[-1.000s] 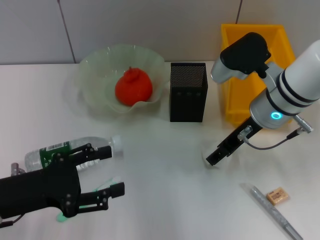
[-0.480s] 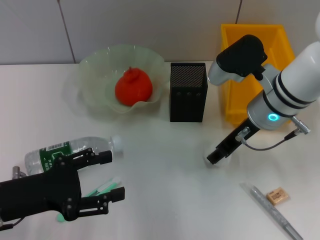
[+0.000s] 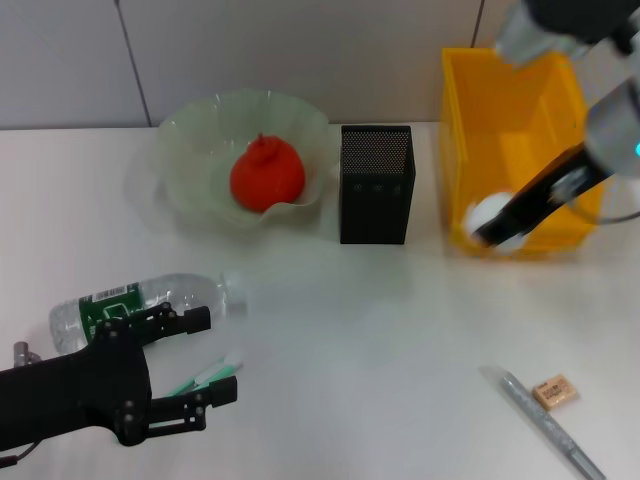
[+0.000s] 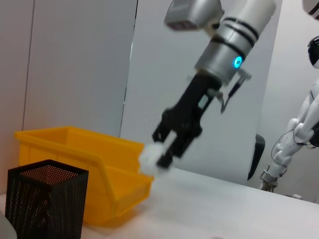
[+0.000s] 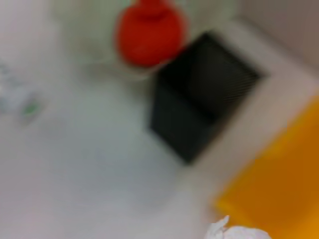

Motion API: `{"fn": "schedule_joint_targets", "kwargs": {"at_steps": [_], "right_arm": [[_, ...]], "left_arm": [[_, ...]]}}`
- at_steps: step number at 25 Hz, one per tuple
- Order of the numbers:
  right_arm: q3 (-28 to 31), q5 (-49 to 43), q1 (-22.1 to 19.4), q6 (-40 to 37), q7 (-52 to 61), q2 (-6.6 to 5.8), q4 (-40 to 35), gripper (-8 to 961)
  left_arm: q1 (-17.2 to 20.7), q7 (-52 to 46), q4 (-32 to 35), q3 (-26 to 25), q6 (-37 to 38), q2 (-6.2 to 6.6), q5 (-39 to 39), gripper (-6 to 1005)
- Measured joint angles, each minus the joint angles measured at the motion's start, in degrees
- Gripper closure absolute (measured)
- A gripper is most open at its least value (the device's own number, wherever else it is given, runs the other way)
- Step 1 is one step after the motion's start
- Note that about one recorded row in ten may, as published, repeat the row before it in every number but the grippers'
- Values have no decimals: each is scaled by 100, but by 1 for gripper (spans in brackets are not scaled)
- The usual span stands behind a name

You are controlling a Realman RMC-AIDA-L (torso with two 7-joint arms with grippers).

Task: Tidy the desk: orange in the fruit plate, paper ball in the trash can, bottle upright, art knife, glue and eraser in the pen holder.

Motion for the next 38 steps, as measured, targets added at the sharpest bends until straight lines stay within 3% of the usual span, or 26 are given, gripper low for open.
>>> {"fn": "schedule_joint_targets", "kwargs": {"at_steps": [2,7,12,18,22,30,31,32,33,38], "right_arm": [[67,-673,-66,24,104,11,-406,398],[139,-898,-252,580,23,22,-422,398],[-129,-752,-608,2211,-102,46,235,399],[-206,-429,-670,2877,-316,29,640,402],[-209,-423,-658,2928,-318,26,701,404],[-110,-339,-818,2798,-398,19,379,108],[-85,-267,-866,2733,-469,19,282,109],[136,325,-1086,2365,-944,17,-86,110],[136,325,-1086,2365,-944,17,-86,111],[996,2353,-1642,1139,-2543,12,-537,113]], "left_arm": [[0,0,-1,0,-1,0,8,168],[-1,3,-20,-7,-33,3,47,169],[-25,39,-71,-6,-148,-5,102,170],[-23,34,-78,-3,-158,-1,122,171],[-2,7,-78,-9,-155,17,122,172],[-6,-35,-10,-132,-158,40,122,174],[-10,-70,15,-147,-158,52,122,174],[-10,-115,64,-164,-156,61,124,174],[-12,-179,141,-185,-160,72,126,174],[-66,-806,971,-346,-285,103,517,175]]}}
